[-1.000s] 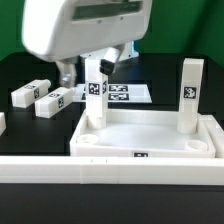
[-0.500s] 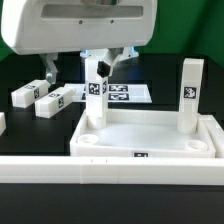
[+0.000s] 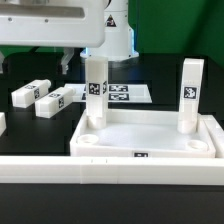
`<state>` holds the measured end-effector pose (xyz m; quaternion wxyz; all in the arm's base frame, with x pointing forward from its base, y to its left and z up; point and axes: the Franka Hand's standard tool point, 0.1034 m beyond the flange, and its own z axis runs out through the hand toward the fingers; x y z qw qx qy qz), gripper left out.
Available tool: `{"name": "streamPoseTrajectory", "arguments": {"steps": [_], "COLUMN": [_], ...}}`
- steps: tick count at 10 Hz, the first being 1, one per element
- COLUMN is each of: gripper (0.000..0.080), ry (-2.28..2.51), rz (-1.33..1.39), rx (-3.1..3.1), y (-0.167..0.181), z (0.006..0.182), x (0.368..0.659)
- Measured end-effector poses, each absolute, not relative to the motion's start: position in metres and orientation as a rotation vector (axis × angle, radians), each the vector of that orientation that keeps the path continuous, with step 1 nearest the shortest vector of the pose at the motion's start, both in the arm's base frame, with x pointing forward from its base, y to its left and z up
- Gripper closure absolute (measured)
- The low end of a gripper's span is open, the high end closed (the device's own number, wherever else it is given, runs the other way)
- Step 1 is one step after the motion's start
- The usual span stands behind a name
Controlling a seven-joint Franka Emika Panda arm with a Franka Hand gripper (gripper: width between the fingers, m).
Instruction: Assemble desk
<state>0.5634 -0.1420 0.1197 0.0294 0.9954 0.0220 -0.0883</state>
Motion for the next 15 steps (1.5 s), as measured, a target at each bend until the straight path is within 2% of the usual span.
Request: {"name": "streamPoseTrajectory", "arguments": {"steps": [4,6,8,9,12,15], "gripper": [0.015,0.015,0.015,0.015,0.015,0.015], "ry": [-0.138,-0.339,-0.433,-0.456,-0.448,-0.663], "rz": [-0.261,-0.309,-0.346,-0.366,-0.368,-0.441], "rx": [3.058,3.084,3.113,3.111,3.111,3.123], "y": [-0.137,-0.153,-0.173,-0.175,-0.174,-0.185], "z": [0.121,0.121,0.102,0.095,0.095,0.079], "x": [0.568,0.55,0.505,0.495,0.497,0.472]}}
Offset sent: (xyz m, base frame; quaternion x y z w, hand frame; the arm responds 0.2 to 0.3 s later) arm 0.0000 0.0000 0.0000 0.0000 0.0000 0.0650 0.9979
